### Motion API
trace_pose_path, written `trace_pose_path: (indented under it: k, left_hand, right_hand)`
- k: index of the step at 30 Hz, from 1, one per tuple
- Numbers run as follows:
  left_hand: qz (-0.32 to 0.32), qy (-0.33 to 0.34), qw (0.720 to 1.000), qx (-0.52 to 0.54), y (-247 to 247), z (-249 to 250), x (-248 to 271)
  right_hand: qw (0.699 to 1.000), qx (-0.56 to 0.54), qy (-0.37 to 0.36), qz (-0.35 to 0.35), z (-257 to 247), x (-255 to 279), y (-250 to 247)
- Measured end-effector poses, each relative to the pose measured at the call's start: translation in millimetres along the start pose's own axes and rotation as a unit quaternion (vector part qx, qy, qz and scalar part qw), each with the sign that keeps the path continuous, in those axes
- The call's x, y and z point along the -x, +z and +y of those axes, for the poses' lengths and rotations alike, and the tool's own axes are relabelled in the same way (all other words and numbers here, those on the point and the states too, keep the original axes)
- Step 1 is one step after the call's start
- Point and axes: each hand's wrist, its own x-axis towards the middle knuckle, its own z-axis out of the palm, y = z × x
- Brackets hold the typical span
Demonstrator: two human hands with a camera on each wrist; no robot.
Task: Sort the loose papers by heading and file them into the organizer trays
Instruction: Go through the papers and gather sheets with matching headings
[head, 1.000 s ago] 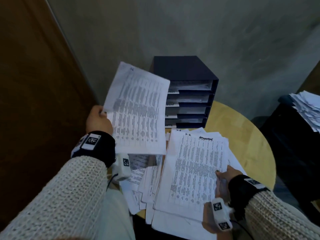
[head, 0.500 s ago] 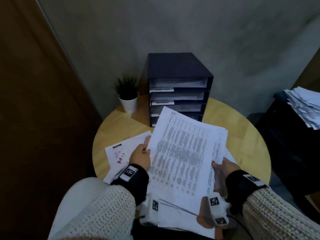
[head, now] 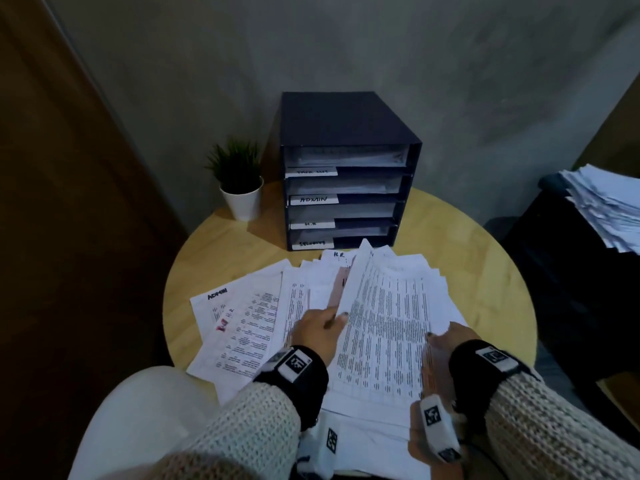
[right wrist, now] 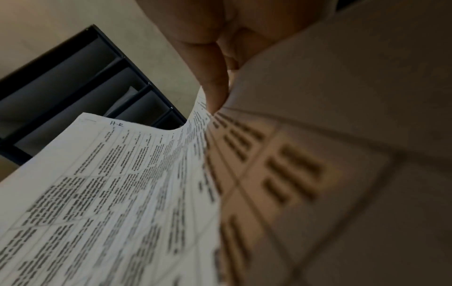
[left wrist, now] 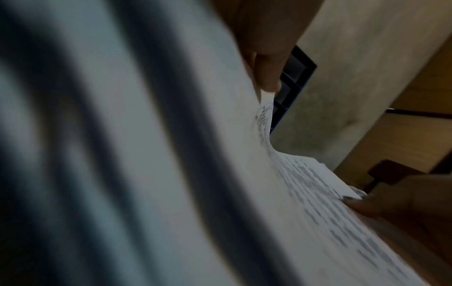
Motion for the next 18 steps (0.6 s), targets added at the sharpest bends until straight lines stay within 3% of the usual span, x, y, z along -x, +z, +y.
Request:
trace_pose_path:
  k: [3, 5, 12, 18]
  left_hand:
    - [0.008, -0.087, 0.993, -0.083, -6.2, -12.2, -11.7]
    - [-0.005, -0.09, 0.993, -0.081, -7.7, -18.9, -16.4]
    - [0.043, -0.126, 0.982, 0.134, -24.6, -26.3, -24.6]
    - [0.035, -0.087, 0.99, -0.108, -14.2, -25.0, -16.3]
  right_hand:
    - [1.0, 0.016, -0.004, 0.008, -2.2, 0.3, 0.0]
    - [1.0, -0.007, -0.007, 0.014, -6.8, 3.3, -3.2]
    - [0.997, -0.06, 0.009, -0.037, -2.2, -1.2, -2.0]
    - [0.993, -0.101, 0.035, -0.046, -6.6, 10.5, -5.7]
